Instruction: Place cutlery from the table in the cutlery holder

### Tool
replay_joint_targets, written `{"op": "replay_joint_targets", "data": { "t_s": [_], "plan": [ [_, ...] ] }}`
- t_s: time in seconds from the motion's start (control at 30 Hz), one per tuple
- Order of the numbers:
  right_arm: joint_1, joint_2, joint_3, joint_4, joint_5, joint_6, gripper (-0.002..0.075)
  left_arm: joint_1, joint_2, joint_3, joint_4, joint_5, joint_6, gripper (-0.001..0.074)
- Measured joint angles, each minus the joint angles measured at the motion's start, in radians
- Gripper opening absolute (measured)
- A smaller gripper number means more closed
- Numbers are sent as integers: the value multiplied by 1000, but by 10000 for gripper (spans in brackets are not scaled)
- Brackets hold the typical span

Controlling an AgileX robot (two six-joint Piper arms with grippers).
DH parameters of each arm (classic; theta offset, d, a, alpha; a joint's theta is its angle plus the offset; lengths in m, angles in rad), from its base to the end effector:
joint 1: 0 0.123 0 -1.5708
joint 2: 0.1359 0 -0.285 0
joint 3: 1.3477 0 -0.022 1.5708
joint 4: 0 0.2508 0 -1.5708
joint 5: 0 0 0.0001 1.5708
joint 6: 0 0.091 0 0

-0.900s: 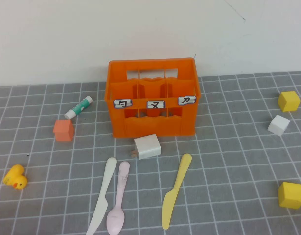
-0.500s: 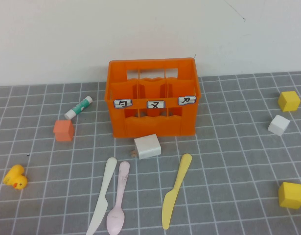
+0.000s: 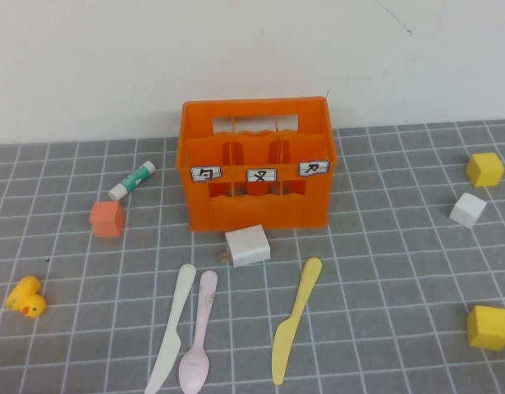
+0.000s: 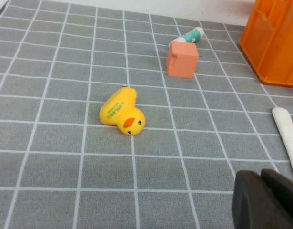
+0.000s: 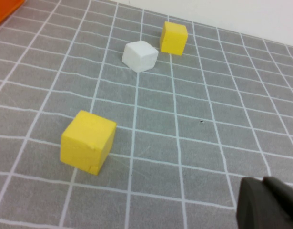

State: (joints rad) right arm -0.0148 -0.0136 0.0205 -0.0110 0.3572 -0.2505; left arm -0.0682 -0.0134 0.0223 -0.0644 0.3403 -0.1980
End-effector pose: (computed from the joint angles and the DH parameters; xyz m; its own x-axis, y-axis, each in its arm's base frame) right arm 0.0529 -0.0011 0.1748 -0.2689 -0.2539 -0.9291 -0.0526 0.9671 -0.2491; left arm 0.0531 -0.0056 0.1758 -0.2719 -0.2378 -0.9325 0.0199 0.9674 -0.2525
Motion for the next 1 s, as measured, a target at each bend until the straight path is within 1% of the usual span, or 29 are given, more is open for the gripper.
{"op": "replay_joint_targets", "data": {
  "t_s": [0.43,0.53,0.6,0.67,0.87,1.0],
  "plan": [
    [0,0,0,-1,-5,-2,-3,0,0,0,-2,0,2,-1],
    [0,0,6,-1,-40,-2,-3,0,0,0,-2,-25,2,-1],
    [0,0,8,-1,-97,-2,-3,0,0,6,-2,-86,2,-1],
    [0,0,8,-2,-210,-2,-3,0,0,6,-2,-175,2,-1],
    [0,0,8,-4,-635,-2,-3,0,0,6,-2,-575,4,-1],
    [0,0,8,-4,-898,-2,-3,0,0,6,-2,-757,4,-1]
  ]
}}
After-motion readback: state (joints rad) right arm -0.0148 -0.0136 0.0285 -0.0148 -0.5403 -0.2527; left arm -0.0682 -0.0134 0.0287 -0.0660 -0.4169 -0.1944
